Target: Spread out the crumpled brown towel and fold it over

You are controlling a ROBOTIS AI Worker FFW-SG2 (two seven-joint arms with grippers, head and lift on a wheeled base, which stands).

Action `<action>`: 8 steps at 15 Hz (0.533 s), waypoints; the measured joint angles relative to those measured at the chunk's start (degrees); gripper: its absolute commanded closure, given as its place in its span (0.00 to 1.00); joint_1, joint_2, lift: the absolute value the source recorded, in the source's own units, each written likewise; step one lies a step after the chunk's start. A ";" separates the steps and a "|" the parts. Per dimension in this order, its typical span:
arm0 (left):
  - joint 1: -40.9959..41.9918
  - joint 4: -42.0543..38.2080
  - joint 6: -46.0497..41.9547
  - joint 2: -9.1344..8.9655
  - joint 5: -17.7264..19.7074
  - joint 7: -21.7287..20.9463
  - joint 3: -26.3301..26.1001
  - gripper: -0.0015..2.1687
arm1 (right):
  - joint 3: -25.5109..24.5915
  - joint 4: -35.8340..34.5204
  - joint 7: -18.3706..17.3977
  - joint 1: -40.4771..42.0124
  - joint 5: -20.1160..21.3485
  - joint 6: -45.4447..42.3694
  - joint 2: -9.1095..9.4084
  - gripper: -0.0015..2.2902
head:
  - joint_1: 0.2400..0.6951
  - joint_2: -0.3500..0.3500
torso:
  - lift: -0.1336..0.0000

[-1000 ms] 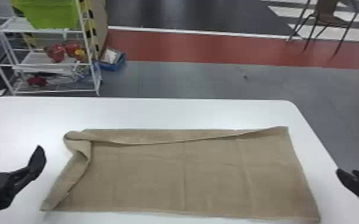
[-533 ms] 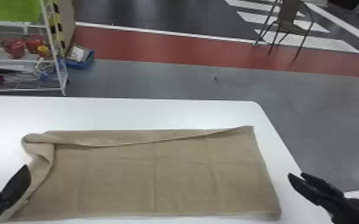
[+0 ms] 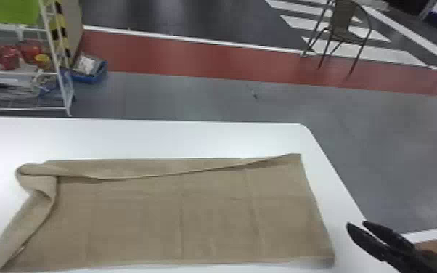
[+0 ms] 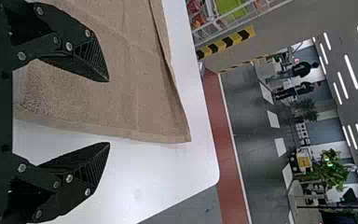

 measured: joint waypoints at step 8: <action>0.44 0.67 -0.30 -0.01 -0.10 -0.18 -1.18 0.19 | -1.06 1.88 0.65 1.47 0.33 -0.93 -1.20 0.21 | 1.00 0.03 | 0.08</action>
